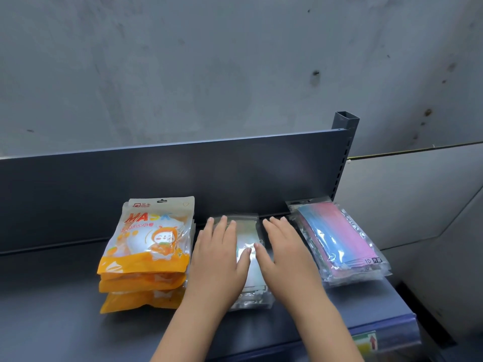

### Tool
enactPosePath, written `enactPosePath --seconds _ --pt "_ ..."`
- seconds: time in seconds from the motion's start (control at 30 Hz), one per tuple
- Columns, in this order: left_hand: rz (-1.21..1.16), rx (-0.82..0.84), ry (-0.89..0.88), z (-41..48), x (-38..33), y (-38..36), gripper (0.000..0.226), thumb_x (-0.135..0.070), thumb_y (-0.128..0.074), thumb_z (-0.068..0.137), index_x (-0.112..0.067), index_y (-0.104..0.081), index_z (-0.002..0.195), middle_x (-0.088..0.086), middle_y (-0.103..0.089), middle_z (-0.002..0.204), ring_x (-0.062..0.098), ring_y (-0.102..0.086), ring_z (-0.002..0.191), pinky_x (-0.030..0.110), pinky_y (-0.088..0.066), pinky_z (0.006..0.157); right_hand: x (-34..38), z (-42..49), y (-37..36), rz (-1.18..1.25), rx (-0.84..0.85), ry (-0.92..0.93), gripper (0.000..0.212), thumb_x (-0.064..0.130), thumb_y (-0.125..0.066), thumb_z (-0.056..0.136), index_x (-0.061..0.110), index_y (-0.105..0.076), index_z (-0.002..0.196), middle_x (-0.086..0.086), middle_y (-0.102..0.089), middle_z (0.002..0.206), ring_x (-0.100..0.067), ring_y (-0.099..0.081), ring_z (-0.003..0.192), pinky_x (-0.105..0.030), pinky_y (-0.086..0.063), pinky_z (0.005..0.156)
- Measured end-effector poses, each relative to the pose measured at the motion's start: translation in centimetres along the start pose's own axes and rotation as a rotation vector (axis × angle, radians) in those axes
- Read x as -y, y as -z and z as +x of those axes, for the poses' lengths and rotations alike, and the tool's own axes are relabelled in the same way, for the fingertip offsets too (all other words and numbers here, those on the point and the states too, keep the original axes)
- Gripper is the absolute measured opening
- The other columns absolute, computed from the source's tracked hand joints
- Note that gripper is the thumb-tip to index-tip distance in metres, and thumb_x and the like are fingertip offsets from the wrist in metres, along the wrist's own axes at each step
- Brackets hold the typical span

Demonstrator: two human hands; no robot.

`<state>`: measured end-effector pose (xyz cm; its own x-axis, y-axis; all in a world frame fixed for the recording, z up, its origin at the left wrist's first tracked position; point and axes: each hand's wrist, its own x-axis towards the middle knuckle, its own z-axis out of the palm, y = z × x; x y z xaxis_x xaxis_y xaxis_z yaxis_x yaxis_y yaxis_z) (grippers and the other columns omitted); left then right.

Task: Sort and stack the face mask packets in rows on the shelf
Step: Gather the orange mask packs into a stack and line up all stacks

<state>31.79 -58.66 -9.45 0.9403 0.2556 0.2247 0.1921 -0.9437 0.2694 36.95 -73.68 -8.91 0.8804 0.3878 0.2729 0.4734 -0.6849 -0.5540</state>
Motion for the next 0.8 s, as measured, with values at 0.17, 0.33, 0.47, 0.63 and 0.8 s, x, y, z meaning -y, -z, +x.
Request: enactPosePath --seconds 0.17,0.33,0.47,0.63,0.8 --pt "-0.002 -0.017 -0.051 0.5 -0.5 -0.3 0.081 -0.061 -0.021 0.095 -0.014 -0.041 0.158 0.007 -0.038 0.167 0.032 -0.023 0.159 0.047 -0.025 0.128 -0.7 -0.3 0.9 -0.076 -0.073 -0.017 0.060 0.040 -0.052 0.103 0.016 -0.043 0.157 0.000 -0.039 0.166 -0.019 -0.021 0.159 -0.035 -0.022 0.126" --pt "-0.119 0.001 -0.077 1.3 -3.3 -0.9 0.065 -0.053 -0.042 0.105 -0.019 -0.035 0.160 -0.002 -0.027 0.171 0.022 -0.009 0.162 0.034 -0.012 0.128 -3.7 0.2 3.9 -0.014 -0.128 -0.060 0.061 0.038 -0.058 0.101 0.019 -0.042 0.157 0.003 -0.040 0.164 -0.016 -0.019 0.159 -0.032 -0.022 0.124" --pt "-0.250 0.019 -0.030 2.0 -5.6 -1.9 0.061 -0.046 -0.046 0.107 -0.019 -0.036 0.160 -0.004 -0.026 0.171 0.017 -0.009 0.161 0.028 -0.009 0.127 -8.3 0.8 8.8 0.150 -0.226 -0.245 0.057 0.031 -0.059 0.101 0.023 -0.046 0.155 0.005 -0.041 0.164 -0.011 -0.023 0.157 -0.031 -0.023 0.122" --pt "-0.586 0.045 0.163 2.9 -10.5 -3.0 0.044 -0.038 -0.044 0.109 -0.026 -0.049 0.150 -0.013 -0.045 0.158 0.000 -0.035 0.147 0.027 -0.025 0.123 -15.9 1.5 12.7 0.606 -0.076 -0.354 0.047 0.031 -0.058 0.104 0.041 -0.052 0.149 0.019 -0.046 0.158 -0.003 -0.038 0.147 -0.034 -0.032 0.120" --pt "-0.971 0.028 0.425 4.7 -14.6 -5.3 0.042 -0.037 -0.038 0.112 -0.026 -0.048 0.151 -0.017 -0.049 0.146 -0.002 -0.042 0.132 0.020 -0.025 0.110 -19.5 3.1 11.3 0.862 0.041 -0.406 0.045 0.025 -0.055 0.106 0.037 -0.053 0.149 0.025 -0.051 0.151 0.000 -0.043 0.143 -0.027 -0.034 0.114"
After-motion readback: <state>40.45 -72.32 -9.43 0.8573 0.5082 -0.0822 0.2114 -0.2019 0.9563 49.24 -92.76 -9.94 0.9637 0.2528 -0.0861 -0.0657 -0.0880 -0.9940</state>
